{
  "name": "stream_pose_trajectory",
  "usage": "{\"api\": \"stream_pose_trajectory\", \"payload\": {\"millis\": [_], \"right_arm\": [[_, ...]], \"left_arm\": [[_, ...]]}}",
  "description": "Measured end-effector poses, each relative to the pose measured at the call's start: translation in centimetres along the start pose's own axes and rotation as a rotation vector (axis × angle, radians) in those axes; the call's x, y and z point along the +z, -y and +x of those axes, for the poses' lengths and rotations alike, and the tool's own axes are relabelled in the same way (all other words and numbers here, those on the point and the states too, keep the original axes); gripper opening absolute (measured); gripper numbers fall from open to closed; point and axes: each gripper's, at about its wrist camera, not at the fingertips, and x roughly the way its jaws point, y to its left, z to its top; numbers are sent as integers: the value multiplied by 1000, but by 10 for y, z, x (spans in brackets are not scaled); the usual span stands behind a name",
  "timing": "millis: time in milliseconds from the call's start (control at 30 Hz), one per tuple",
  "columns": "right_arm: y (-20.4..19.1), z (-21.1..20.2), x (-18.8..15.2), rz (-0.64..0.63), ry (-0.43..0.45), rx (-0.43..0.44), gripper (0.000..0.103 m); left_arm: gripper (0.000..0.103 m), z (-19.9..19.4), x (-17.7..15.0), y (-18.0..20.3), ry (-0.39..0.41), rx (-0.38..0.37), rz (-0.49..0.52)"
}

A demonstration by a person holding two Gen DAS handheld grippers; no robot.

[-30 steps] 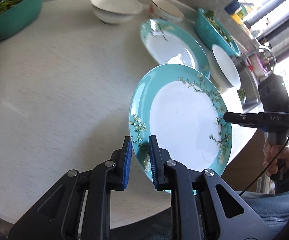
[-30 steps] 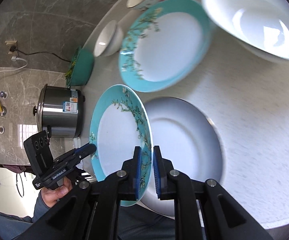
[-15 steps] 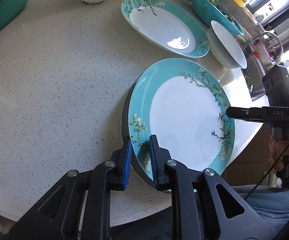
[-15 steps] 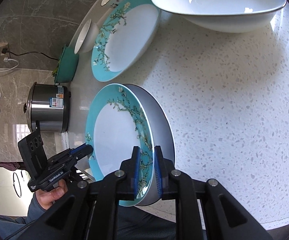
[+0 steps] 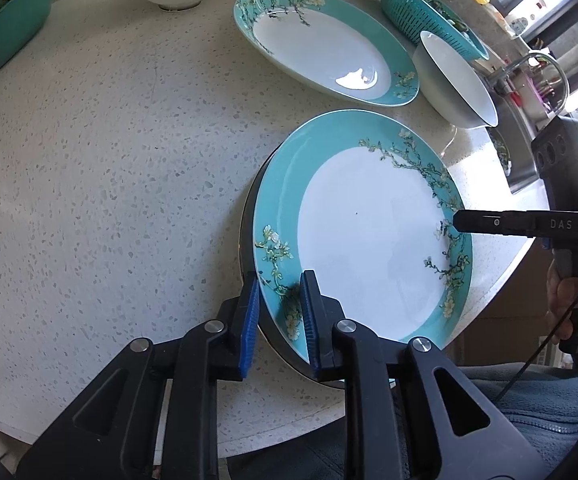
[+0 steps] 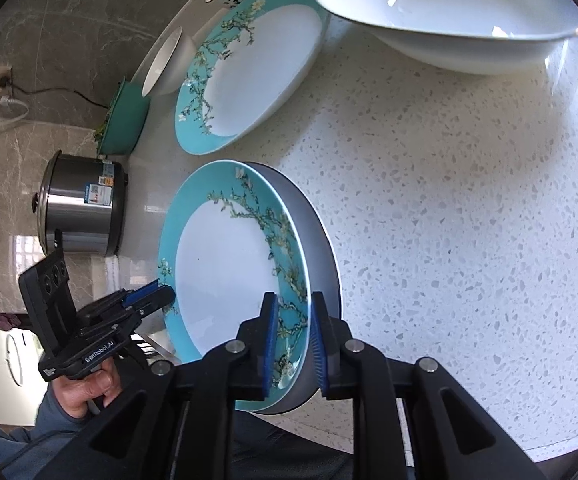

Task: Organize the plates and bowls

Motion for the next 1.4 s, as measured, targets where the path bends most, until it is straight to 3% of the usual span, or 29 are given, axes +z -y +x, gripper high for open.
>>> {"api": "stream_pose_trajectory", "payload": {"millis": [167, 500, 633, 700, 900, 1033, 1200, 1400], "right_arm": [[-18, 2, -4, -71, 14, -78, 35], [-39, 9, -12, -136, 35, -223, 45], [-47, 13, -16, -169, 41, -279, 49], [-52, 16, -18, -188, 40, -306, 50], [-58, 21, -21, -191, 47, -329, 52], [-58, 17, -24, -183, 70, -378, 52], [-57, 3, -25, -140, 113, -357, 52], [-43, -50, -6, 5, 271, -87, 52]], "left_arm": [[20, 3, 2, 3, 0, 5, 12], [23, 4, 5, 5, -12, 11, 61], [36, 4, 5, 9, -11, 7, 93], [52, 6, 4, 12, -19, 8, 107], [58, 9, 2, 14, -25, 8, 135], [68, 2, 3, 8, -8, 2, 136], [76, -23, 22, -10, 68, -55, 105], [80, -42, 71, -42, 161, -192, 7]]}}
